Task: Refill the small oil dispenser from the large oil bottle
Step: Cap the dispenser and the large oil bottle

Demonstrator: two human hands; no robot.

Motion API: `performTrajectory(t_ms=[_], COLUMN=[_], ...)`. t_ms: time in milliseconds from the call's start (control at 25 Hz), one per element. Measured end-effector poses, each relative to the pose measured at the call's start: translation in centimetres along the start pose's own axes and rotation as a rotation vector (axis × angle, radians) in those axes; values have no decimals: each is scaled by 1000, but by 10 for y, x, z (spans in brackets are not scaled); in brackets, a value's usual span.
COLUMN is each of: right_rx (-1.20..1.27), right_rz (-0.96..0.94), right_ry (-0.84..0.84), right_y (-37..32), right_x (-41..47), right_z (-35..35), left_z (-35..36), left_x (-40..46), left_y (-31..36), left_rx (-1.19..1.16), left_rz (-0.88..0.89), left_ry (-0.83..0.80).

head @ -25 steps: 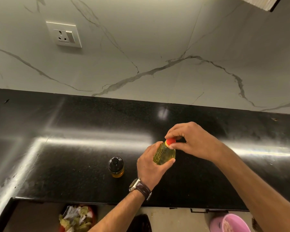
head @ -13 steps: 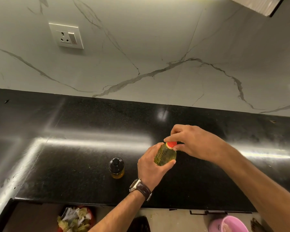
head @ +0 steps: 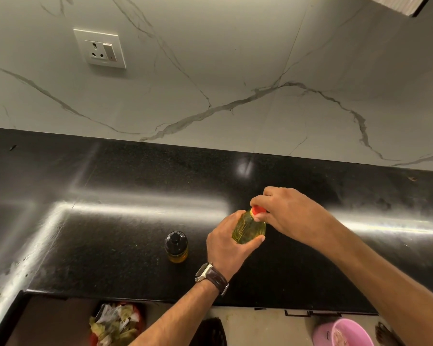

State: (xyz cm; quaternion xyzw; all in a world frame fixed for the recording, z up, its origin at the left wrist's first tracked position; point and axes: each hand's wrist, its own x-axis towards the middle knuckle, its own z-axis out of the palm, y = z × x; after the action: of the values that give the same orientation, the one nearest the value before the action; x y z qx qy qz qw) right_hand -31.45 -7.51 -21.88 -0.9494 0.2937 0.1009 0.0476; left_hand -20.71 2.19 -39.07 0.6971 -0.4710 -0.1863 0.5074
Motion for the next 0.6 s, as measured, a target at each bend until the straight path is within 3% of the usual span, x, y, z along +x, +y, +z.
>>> performTrajectory(t_ms=[320,600], right_rx=[55,56], right_rz=[-1,165], right_ry=[-6,195], right_y=[2,-12], right_x=[6,2], right_z=[1,20], left_z=[-5,-3], left_x=[3,3], left_y=[0,1], left_rx=[31,68], left_rz=[26,31], left_ry=[-20,-2])
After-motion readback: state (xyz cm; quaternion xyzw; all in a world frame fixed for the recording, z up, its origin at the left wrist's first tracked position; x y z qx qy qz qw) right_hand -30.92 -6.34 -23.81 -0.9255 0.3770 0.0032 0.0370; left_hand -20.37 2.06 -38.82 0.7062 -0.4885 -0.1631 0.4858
